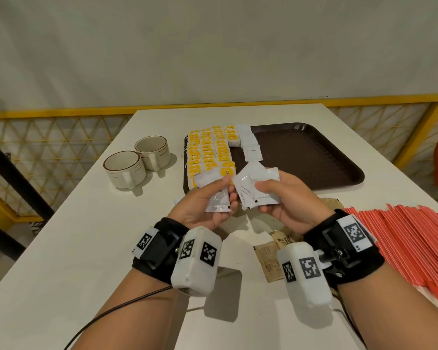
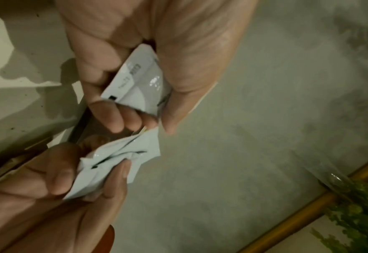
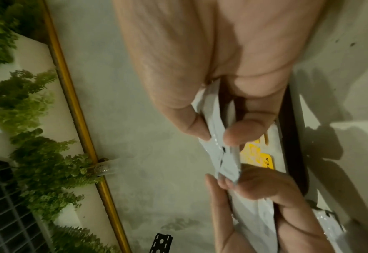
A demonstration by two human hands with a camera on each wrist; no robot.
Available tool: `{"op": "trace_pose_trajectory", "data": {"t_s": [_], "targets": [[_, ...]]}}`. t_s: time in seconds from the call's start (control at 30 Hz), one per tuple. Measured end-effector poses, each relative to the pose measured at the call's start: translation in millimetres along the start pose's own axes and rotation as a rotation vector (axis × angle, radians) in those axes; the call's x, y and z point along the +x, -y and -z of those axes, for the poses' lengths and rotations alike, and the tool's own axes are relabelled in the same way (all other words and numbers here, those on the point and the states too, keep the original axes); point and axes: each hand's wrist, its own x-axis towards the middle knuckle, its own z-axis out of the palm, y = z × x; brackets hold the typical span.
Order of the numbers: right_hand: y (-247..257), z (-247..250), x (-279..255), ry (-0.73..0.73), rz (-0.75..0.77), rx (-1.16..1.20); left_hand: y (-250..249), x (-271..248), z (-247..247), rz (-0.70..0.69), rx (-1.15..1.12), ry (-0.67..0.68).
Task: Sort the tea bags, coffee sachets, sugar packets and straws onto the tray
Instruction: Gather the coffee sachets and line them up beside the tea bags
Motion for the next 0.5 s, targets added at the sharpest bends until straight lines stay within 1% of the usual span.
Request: {"op": "trace_pose_trajectory", "data": {"t_s": [0.1,0.33,0.4,0.5], "targets": [[-1.2,-0.8,-0.4,-0.004,0.010,-0.017,-0.9,1.7,2.3,-0.032,0.002,-0.077],[-2.7,2.2,1.4,-0.010,0.043,-0.014,-2.4,5.2,6.4,-0.087,-0.125,-0.048],[-3.5,2.7,1.4,0.003,0.051,-0.039,-3.7,3.8,6.1,-0.088,-0.053,-0.050],[-5.4,3.2,1.4,0.029,0.048,-0.088,-0.3,0.7,3.6,-0.127,0.180,-0.093]]}}
